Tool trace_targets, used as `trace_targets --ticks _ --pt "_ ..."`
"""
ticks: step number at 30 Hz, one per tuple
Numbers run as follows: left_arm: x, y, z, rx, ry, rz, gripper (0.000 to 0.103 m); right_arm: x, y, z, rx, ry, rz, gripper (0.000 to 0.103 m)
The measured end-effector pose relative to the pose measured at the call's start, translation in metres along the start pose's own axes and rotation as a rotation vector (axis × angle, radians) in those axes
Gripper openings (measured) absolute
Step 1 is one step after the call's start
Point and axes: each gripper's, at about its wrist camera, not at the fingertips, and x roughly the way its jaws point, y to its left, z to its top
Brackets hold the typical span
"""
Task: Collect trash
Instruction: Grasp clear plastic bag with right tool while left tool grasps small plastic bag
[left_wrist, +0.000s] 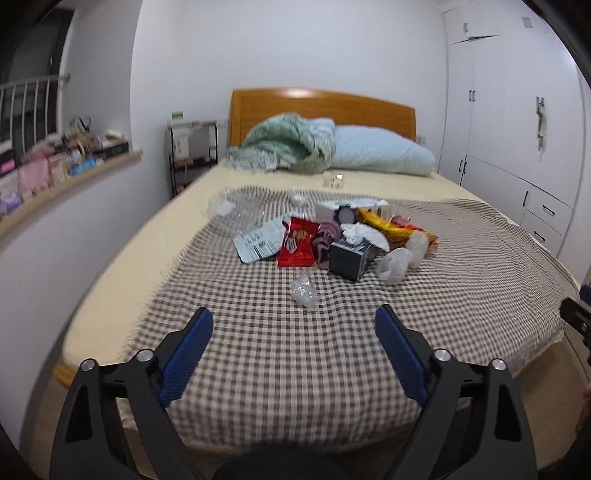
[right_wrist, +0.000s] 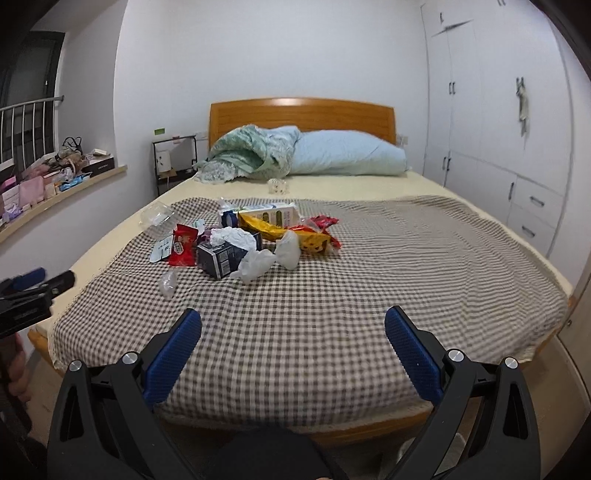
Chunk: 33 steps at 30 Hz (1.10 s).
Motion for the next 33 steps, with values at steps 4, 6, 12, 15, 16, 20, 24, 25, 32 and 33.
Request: trace_targets --ticks 4,6,12,15,16,20,24,25,32,33 --pt "0.052 0.009 0.007 -0.032 0.083 -0.034 0.077 0.039 0.005 0.006 0.002 0.125 0.078 0.095" --pt "0.082 0.011 0.012 -0.042 0.113 -0.058 0.077 0.059 0.010 0.007 -0.018 0.156 0.087 0.095" --pt "0.158 0.005 0.020 -0.049 0.204 -0.107 0.076 0.135 0.027 0.018 -0.042 0.218 0.120 0.095" --pt "0.197 0.000 0.024 -0.057 0.242 -0.125 0.076 0.179 0.030 0.024 -0.011 0.242 0.162 0.079" --pt "0.208 -0.001 0.025 -0.049 0.260 -0.130 0.076 0.191 0.030 0.026 -0.002 0.252 0.174 0.070" --pt "0.231 -0.005 0.022 -0.045 0.313 -0.153 0.062 0.245 0.027 0.033 0.076 0.272 0.198 0.070" --pt "0.250 -0.011 0.012 -0.016 0.395 -0.143 0.034 0.283 0.026 0.034 0.125 0.294 0.215 0.054" --pt "0.250 -0.011 0.012 -0.023 0.383 -0.142 0.034 0.291 0.025 0.033 0.134 0.305 0.228 0.032" --pt "0.201 -0.010 0.028 -0.068 0.331 -0.116 0.031 0.256 0.029 0.038 0.094 0.276 0.285 0.005" --pt "0.189 -0.012 0.031 -0.064 0.320 -0.110 0.031 0.244 0.027 0.039 0.093 0.270 0.294 0.005"
